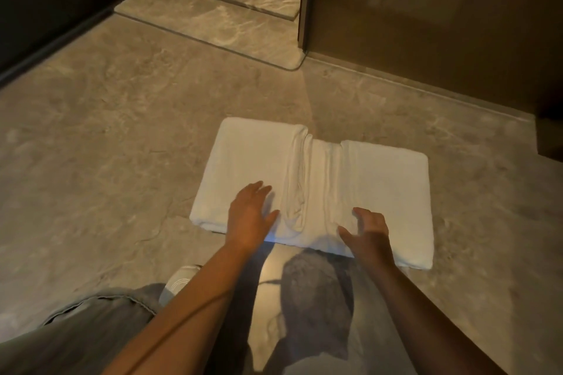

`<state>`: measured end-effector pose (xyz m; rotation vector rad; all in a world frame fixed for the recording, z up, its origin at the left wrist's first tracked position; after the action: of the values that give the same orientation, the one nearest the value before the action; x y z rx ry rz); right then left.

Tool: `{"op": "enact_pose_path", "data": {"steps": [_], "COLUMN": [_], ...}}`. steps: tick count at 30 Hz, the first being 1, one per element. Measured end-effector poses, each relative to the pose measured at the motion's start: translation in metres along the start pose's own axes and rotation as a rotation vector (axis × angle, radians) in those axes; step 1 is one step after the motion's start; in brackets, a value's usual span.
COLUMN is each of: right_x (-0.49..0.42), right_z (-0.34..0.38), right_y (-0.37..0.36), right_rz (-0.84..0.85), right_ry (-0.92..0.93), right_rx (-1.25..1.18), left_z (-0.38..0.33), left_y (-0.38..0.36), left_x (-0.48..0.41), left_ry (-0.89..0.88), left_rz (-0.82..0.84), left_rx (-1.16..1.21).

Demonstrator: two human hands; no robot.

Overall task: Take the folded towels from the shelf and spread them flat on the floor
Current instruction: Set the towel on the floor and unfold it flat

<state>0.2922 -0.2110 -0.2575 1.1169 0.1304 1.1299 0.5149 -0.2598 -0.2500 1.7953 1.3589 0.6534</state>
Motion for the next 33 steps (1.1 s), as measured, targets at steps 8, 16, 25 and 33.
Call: {"op": "enact_pose_path", "data": {"steps": [8, 16, 25, 33], "right_x": [-0.006, -0.005, -0.01, 0.001], "right_z": [-0.008, -0.004, -0.011, -0.02], "right_y": [-0.012, -0.038, -0.019, 0.02], "right_rz": [-0.061, -0.074, -0.149, -0.169], "right_ry": [0.047, 0.008, -0.015, 0.017], "right_rx": [0.184, 0.394, 0.192, -0.209], "left_z": [0.002, 0.01, 0.006, -0.001], "left_y": [-0.047, -0.055, -0.052, -0.048], "left_x": [0.005, 0.011, 0.013, 0.008], "left_ry": [0.059, 0.055, 0.084, 0.109], "left_rz": [0.33, 0.296, 0.289, 0.315], "left_rx": [-0.032, -0.031, -0.03, -0.055]}}
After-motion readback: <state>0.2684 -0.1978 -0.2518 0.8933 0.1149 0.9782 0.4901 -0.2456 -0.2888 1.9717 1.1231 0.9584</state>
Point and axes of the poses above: each hand's wrist, its own x-axis away from the middle knuckle, its own y-axis out of the back of the hand, z = x × y, the point moved 2 cm from there along -x, towards the middle knuckle, and after that the axes turned 12 degrees about -y, right-handed, at the moved point
